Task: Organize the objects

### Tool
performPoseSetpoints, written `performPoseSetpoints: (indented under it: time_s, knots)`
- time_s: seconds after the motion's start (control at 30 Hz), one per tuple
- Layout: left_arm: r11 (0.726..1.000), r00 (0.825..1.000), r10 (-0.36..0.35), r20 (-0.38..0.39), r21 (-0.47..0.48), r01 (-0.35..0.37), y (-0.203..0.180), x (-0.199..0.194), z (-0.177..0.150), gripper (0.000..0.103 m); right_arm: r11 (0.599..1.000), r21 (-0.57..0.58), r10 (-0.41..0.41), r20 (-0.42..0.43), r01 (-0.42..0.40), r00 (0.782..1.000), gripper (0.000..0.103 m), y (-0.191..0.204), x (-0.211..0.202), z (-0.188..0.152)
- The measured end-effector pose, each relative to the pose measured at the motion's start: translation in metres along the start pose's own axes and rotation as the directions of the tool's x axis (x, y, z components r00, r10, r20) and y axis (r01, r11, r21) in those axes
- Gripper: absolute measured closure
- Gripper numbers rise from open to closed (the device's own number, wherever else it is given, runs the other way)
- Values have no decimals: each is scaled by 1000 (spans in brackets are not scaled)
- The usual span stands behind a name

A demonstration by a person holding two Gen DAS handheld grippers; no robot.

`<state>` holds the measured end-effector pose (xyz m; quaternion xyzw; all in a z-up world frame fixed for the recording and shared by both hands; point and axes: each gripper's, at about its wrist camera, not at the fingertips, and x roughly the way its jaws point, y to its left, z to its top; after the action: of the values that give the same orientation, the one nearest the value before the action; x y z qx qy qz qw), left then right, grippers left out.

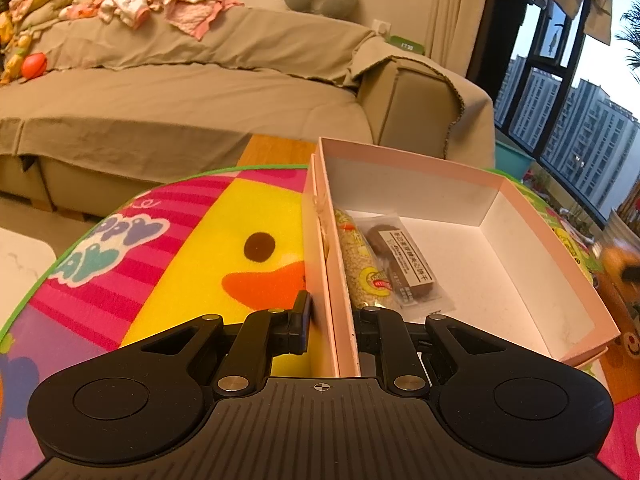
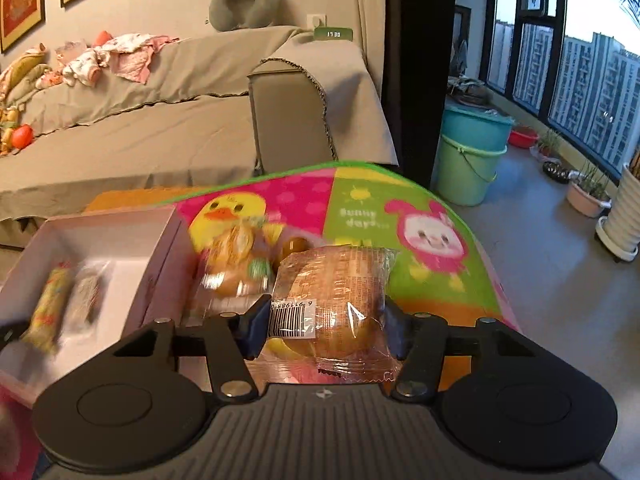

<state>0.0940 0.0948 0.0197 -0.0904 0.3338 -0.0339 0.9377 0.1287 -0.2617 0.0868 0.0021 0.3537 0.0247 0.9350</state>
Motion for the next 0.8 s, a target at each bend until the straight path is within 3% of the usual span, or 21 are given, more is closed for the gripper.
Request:
performPoseSetpoints:
  time_s: [0.23,0.3,0.47,0.6,0.7,0.8]
  knots:
    - [1000,1000,1,-2,-1,-1,0,0,0,86,993,-34,107,-93,-111,990,47,5,-46,-51]
    - [1000,1000,3,-4,2,-3,0,0,0,87,986,-62,145,-119,-153,982,42,12,-52,-61]
    - [1000,1000,15,-6,11,-15,-2,2,0,87,975,-42,217,-55,-219,975,39,14,-62,-43]
    - [1000,1000,19,-5,21,-19,-3,4,1,88,991,-39,130,-2,-130,992,41,14,-32,-9]
    - [1000,1000,18,-8,21,-18,-2,4,1,88,998,-1,63,-28,-63,998,54,14,17,14]
    - [999,1000,23,-12,25,-22,-3,4,1,88,999,40,-18,-91,21,996,57,13,69,28]
